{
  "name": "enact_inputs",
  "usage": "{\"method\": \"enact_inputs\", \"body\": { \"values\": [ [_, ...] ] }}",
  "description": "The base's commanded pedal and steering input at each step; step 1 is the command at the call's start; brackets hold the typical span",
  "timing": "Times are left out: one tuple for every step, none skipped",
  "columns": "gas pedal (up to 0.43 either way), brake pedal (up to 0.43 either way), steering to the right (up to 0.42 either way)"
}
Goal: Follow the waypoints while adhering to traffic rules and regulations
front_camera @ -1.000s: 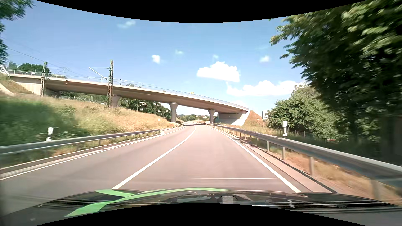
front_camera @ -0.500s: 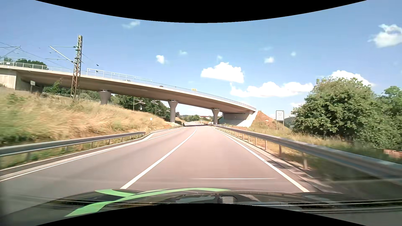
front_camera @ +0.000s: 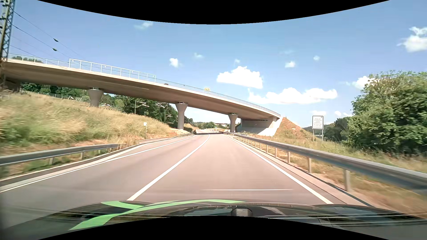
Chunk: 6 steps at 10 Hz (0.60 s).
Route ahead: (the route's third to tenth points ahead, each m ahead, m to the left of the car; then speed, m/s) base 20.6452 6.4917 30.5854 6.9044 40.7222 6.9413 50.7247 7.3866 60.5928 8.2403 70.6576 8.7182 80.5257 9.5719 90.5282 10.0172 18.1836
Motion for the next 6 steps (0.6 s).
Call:
{"method": "enact_inputs", "body": {
  "values": [
    [0.15,0.0,-0.009],
    [0.138,0.0,-0.009],
    [0.138,0.0,-0.009],
    [0.13,0.0,-0.009],
    [0.11,0.0,-0.009],
    [0.079,0.0,-0.009]
  ]
}}
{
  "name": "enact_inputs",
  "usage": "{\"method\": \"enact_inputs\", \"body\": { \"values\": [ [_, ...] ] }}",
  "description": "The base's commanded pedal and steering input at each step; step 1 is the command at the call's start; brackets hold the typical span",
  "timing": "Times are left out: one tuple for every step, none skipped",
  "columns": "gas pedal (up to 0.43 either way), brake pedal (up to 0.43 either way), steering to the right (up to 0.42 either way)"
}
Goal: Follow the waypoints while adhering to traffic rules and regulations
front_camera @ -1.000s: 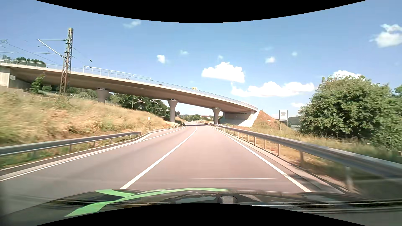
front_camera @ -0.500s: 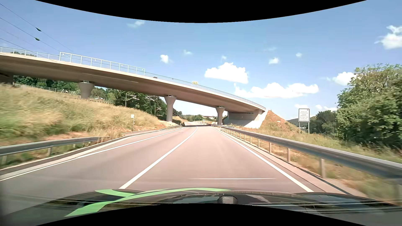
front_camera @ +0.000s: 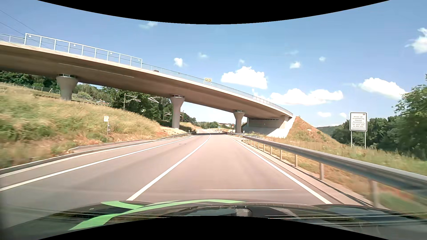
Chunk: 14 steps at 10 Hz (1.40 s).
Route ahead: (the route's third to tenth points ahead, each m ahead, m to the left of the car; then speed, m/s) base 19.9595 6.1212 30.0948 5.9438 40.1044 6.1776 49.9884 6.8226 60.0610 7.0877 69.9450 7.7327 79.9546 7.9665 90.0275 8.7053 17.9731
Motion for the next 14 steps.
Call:
{"method": "enact_inputs", "body": {
  "values": [
    [0.059,0.0,-0.009],
    [0.047,0.0,-0.009],
    [0.047,0.0,-0.009],
    [0.059,0.0,-0.009],
    [0.067,0.0,-0.01],
    [0.087,0.0,-0.009],
    [0.098,0.0,-0.009],
    [0.11,0.0,-0.009],
    [0.118,0.0,-0.009],
    [0.13,0.0,-0.009],
    [0.138,0.0,-0.009],
    [0.15,0.0,-0.009],
    [0.157,0.0,-0.009],
    [0.169,0.0,-0.009]
  ]
}}
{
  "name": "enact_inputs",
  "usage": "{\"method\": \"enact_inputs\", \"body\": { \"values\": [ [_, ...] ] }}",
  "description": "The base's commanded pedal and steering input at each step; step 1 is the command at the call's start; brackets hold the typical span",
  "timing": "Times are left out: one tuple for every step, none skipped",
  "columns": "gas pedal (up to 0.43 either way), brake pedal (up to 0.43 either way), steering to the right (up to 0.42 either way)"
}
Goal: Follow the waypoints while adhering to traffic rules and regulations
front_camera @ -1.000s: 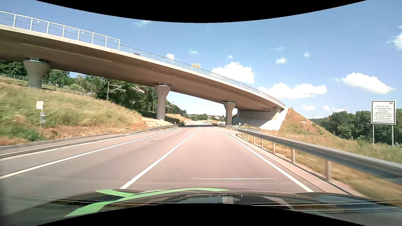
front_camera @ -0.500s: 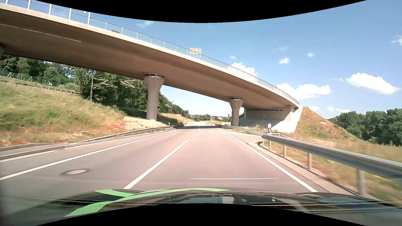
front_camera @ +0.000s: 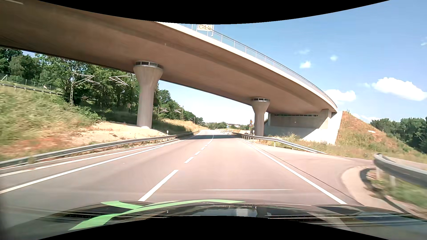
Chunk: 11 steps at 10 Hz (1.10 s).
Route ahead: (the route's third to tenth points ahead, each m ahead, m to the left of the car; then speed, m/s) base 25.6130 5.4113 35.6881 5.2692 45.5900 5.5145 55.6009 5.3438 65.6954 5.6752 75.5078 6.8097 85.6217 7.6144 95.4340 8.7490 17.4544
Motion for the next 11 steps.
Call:
{"method": "enact_inputs", "body": {
  "values": [
    [0.169,0.0,-0.009],
    [0.169,0.0,-0.009],
    [0.169,0.0,-0.009],
    [0.169,0.0,-0.009],
    [0.169,0.0,-0.006],
    [0.169,0.0,-0.003],
    [0.169,0.0,-0.003],
    [0.169,0.0,-0.003],
    [0.169,0.0,-0.003],
    [0.169,0.0,-0.003],
    [0.169,0.0,-0.003]
  ]
}}
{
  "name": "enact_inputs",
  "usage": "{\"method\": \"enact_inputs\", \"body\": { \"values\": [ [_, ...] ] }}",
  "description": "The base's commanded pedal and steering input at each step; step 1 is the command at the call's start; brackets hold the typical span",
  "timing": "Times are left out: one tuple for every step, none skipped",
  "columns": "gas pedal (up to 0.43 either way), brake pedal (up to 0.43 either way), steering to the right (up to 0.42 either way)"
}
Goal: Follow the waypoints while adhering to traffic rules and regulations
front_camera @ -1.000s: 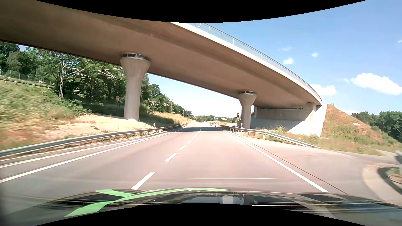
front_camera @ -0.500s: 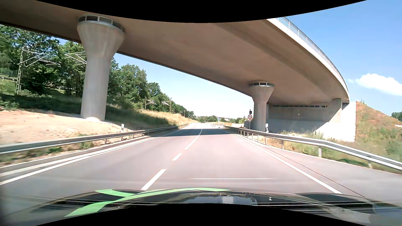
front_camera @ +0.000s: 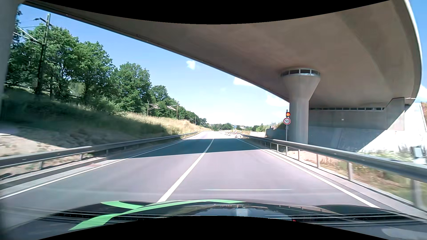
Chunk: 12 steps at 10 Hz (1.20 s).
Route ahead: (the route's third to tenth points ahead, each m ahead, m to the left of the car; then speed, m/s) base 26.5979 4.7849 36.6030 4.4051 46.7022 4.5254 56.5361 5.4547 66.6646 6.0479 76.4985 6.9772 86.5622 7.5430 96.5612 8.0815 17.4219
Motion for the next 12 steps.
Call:
{"method": "enact_inputs", "body": {
  "values": [
    [0.169,0.0,-0.003],
    [0.169,0.0,-0.003],
    [0.169,0.0,-0.003],
    [0.157,0.0,-0.003],
    [0.157,0.0,-0.003],
    [0.118,0.0,-0.003],
    [0.11,0.0,-0.004],
    [0.11,0.0,-0.004],
    [0.118,0.0,-0.004],
    [0.13,0.0,-0.005],
    [0.138,0.0,-0.005],
    [0.138,0.0,-0.006]
  ]
}}
